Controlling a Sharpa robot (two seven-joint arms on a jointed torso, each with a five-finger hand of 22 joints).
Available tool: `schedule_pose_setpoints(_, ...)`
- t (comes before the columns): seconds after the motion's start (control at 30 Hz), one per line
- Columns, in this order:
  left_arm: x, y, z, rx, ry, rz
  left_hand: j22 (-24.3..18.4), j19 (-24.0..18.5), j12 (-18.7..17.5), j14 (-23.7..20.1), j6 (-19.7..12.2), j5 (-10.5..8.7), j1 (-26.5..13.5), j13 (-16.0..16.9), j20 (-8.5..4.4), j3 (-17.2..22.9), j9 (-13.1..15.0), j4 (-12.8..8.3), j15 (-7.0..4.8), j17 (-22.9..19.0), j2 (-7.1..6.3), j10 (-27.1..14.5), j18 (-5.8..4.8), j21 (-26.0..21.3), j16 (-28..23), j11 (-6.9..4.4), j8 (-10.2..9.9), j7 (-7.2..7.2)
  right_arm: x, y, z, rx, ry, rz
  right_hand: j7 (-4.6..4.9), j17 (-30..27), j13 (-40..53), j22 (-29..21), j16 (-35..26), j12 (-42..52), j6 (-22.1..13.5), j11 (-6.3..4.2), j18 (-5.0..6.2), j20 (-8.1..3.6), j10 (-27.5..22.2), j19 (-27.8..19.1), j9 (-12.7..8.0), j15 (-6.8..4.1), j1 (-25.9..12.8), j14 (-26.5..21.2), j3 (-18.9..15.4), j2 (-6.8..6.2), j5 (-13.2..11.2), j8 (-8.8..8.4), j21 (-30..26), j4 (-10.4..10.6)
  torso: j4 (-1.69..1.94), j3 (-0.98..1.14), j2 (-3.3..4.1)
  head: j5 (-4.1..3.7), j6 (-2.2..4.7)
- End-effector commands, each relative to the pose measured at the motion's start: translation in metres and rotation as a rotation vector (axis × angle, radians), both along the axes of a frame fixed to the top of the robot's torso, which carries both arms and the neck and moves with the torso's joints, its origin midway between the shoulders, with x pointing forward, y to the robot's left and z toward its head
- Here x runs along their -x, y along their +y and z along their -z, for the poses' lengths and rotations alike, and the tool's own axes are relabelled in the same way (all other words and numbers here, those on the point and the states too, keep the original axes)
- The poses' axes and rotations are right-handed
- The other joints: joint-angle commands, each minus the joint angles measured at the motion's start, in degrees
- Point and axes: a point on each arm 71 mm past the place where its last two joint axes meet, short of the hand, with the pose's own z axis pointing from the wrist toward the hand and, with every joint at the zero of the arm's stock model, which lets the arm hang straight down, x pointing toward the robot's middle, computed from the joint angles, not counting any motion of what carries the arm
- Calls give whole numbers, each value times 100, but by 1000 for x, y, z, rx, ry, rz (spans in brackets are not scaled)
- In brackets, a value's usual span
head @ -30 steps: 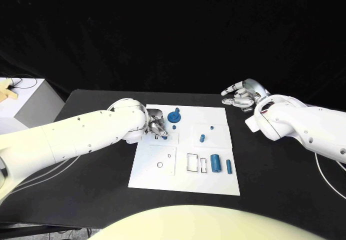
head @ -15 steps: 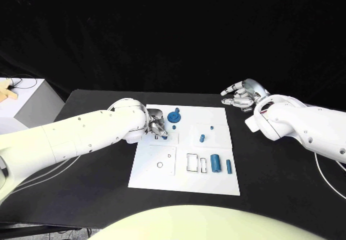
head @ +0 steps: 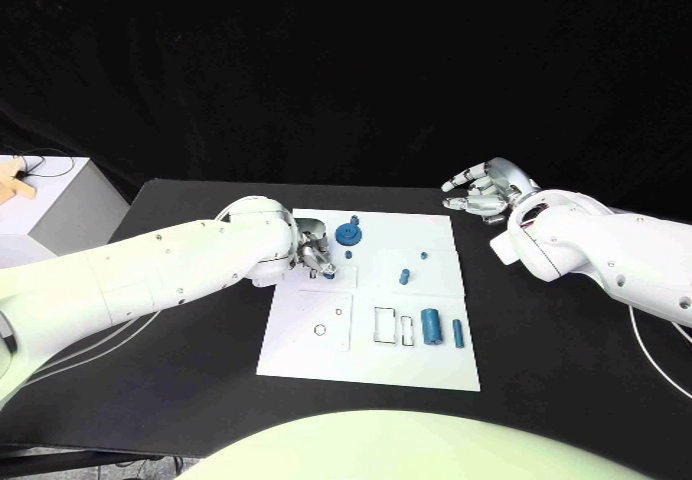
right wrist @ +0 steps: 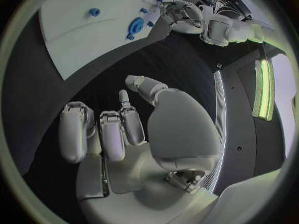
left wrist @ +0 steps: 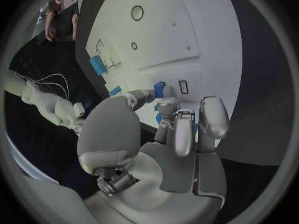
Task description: Assemble the parts on the task board
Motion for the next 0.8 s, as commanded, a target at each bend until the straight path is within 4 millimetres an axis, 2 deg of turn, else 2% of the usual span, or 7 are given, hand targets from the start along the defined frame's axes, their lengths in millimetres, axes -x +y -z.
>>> schedule_pose_setpoints(0.03, 2, -2, 2, -11, 19, 22, 5, 35, -6, 495, 60, 18, 58, -1, 11, 1274, 3, -1266, -40, 1159, 18, 41, -98, 29, -21, -14, 10, -3, 0, 1, 0, 6, -6, -14, 8, 942, 451, 898, -18, -27, -51, 3, 64, -22, -20, 222, -9, -18, 26, 448, -4, -41, 35, 29, -36, 39, 1, 0, -1, -2, 0)
schedule_pose_setpoints(0.8, 0, -2, 2, -21, 1, 17, 10, 38, -1, 496, 67, 21, 63, 14, 8, 1280, 4, -1272, -42, 1160, 8, 54, -99, 33, -20, -17, 7, -6, 0, 2, 0, 5, -5, -14, 8, 942, 451, 898, -18, -27, -51, 3, 64, -22, -20, 222, -9, -18, 26, 448, -4, -41, 35, 29, -36, 39, 0, 2, 1, 8, 0)
